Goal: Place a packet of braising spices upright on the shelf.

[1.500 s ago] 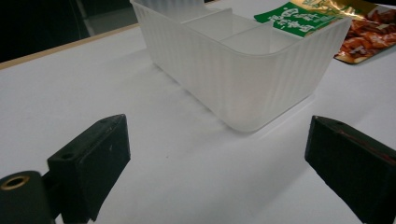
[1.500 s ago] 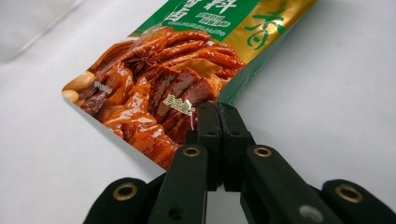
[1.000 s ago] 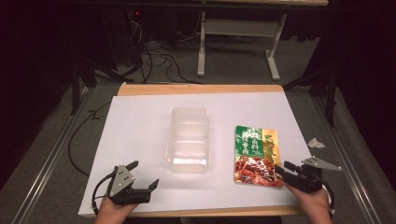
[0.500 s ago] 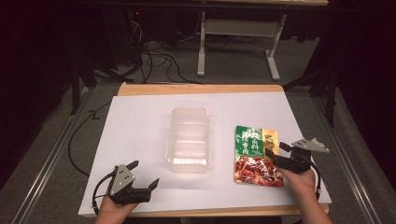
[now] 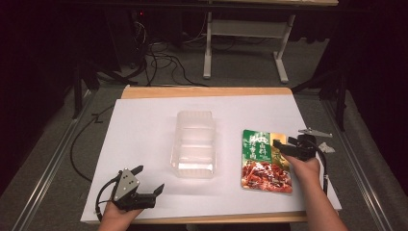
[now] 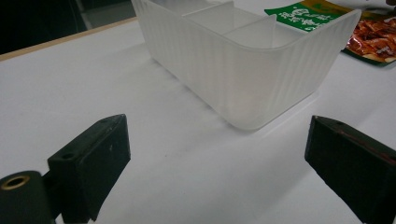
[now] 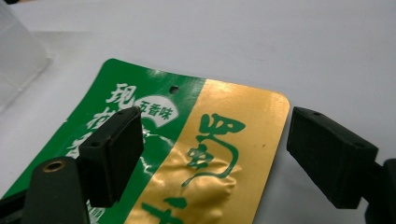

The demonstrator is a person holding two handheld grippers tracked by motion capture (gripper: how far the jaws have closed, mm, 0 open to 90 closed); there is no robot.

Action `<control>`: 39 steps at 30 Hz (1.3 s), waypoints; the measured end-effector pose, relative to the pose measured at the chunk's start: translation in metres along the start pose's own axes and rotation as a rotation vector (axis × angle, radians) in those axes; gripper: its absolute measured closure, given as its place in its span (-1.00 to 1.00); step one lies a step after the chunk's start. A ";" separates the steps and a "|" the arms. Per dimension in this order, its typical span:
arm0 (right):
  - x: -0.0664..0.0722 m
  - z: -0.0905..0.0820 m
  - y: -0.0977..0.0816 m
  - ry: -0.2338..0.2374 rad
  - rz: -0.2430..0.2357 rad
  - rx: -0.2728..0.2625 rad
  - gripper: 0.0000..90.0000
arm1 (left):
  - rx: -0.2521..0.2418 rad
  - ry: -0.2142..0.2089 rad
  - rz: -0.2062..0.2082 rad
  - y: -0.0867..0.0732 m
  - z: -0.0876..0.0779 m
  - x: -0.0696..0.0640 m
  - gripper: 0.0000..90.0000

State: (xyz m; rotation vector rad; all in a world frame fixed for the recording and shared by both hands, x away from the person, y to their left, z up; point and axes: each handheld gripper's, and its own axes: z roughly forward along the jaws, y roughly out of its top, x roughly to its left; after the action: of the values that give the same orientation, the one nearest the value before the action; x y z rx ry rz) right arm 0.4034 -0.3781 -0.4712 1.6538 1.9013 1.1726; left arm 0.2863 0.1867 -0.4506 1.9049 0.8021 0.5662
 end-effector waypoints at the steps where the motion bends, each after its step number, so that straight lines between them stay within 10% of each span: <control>1: -0.002 0.005 0.002 -0.008 0.012 0.017 -0.56 | 0.000 0.001 -0.001 0.000 0.000 0.000 -0.84; 12: -0.020 0.014 0.006 0.079 0.155 0.039 -0.20 | 0.004 0.009 -0.001 -0.001 -0.001 -0.001 -0.84; 27: -0.009 0.002 0.001 0.221 0.078 0.001 0.09 | 0.006 -0.002 0.009 -0.001 0.000 -0.001 -0.84; 39: -0.006 0.014 0.003 0.119 0.021 0.042 -0.13 | 0.011 -0.006 0.016 -0.001 0.000 -0.002 -0.84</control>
State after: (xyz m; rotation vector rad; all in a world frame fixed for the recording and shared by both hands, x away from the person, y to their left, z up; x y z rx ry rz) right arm 0.4172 -0.3792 -0.4787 1.6634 1.9978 1.2729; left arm 0.2849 0.1853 -0.4518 1.9233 0.7881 0.5661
